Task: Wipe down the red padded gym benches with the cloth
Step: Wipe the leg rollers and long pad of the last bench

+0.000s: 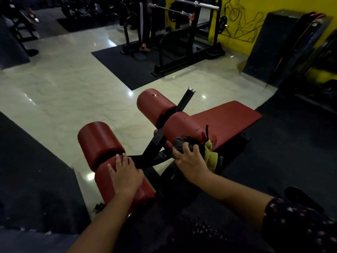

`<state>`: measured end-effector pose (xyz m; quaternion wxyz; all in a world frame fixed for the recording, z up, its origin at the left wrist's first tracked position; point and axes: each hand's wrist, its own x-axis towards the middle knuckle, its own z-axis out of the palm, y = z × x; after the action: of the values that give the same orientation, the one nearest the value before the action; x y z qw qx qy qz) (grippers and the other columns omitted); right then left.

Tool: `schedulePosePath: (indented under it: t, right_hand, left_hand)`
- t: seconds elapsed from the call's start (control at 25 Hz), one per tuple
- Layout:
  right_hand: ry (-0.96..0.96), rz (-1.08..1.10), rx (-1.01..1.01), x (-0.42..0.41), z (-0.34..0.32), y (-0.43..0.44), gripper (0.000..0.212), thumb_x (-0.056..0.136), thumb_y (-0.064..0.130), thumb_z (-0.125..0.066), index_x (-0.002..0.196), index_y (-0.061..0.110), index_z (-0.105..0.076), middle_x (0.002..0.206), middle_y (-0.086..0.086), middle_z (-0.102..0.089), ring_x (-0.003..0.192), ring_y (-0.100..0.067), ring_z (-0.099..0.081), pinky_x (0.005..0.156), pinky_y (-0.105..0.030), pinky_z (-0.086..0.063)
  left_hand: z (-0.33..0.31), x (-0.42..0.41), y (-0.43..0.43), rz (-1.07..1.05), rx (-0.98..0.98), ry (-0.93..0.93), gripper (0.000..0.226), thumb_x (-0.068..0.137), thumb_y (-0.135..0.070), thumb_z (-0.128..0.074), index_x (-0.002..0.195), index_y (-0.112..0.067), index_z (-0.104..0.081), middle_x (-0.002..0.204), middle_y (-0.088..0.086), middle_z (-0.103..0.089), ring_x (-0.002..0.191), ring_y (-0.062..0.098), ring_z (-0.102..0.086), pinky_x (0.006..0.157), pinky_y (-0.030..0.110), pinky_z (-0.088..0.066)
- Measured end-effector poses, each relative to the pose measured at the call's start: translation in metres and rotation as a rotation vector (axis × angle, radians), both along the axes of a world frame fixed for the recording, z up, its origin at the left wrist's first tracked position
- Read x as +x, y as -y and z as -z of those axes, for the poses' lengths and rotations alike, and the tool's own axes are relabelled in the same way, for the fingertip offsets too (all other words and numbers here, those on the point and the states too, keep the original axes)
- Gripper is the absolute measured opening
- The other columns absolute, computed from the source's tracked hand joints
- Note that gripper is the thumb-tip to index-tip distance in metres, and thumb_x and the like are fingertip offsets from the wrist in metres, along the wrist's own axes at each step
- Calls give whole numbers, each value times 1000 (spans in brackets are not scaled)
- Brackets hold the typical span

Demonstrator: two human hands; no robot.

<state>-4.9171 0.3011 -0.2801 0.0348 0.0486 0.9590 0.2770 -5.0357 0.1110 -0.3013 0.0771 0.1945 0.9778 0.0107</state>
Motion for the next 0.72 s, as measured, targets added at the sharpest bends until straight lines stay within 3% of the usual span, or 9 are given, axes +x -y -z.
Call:
schedulePosePath:
  t: [0.04, 0.12, 0.2, 0.28, 0.36, 0.52, 0.6, 0.72]
  right_hand:
    - [44, 66, 2, -5, 3, 1, 51, 95, 31, -48, 145, 26, -42, 161, -3, -12, 139, -50, -15, 93, -71, -33]
    - [39, 160, 3, -9, 8, -2, 65, 98, 37, -43, 155, 27, -13, 162, -4, 14, 139, -57, 11, 91, -85, -17]
    - [49, 181, 3, -6, 8, -2, 63, 99, 35, -44, 155, 29, -16, 161, -5, 18, 137, -62, 3, 87, -80, -30]
    - [49, 157, -11, -5, 2, -1, 49, 99, 28, -44, 147, 24, -39, 163, -7, 5, 132, -58, -22, 83, -61, -45]
    - [-25, 170, -112, -8, -15, -12, 41, 98, 23, -44, 138, 28, -51, 163, -4, -8, 122, -49, -39, 79, -47, -49]
    - [-170, 548, -661, -13, -67, -79, 50, 90, 27, -57, 129, 56, -50, 145, -2, -35, 104, -30, -52, 77, -36, -55]
    - [-165, 757, -884, -14, -72, -114, 49, 88, 26, -61, 132, 46, -54, 122, -6, -47, 95, -25, -58, 76, -33, -54]
    - [-270, 1056, -1190, -21, -69, -142, 42, 85, 15, -66, 126, 13, -63, 102, -13, -63, 82, -27, -64, 73, -34, -56]
  left_hand:
    - [0, 1, 0, 1, -1, 0, 65, 97, -42, -35, 155, -14, -26, 165, 4, -10, 152, 24, 2, 119, 56, -4]
    - [0, 0, 1, 1, -4, -2, 65, 96, -42, -35, 155, -15, -26, 165, 4, -10, 152, 24, 2, 119, 56, -3]
    - [0, 0, 1, -2, -3, -6, 64, 96, -41, -36, 154, -15, -26, 165, 4, -11, 152, 23, 2, 119, 56, -4]
    - [0, 0, 1, -4, 7, -5, 64, 96, -41, -36, 154, -16, -27, 165, 3, -12, 152, 23, 2, 120, 55, -5]
    - [1, -1, 2, -1, 14, -8, 64, 96, -42, -36, 154, -17, -28, 165, 3, -12, 152, 22, 1, 120, 55, -5]
    - [3, -1, 2, 5, 18, -15, 64, 96, -42, -37, 154, -18, -28, 165, 4, -12, 152, 22, 1, 120, 55, -5]
    - [4, -2, 1, -3, 12, -11, 64, 95, -41, -36, 154, -17, -29, 165, 4, -11, 152, 23, 2, 120, 55, -4]
    - [3, -2, -1, -14, 2, -16, 65, 95, -42, -35, 154, -17, -28, 165, 6, -10, 152, 25, 4, 118, 58, 2]
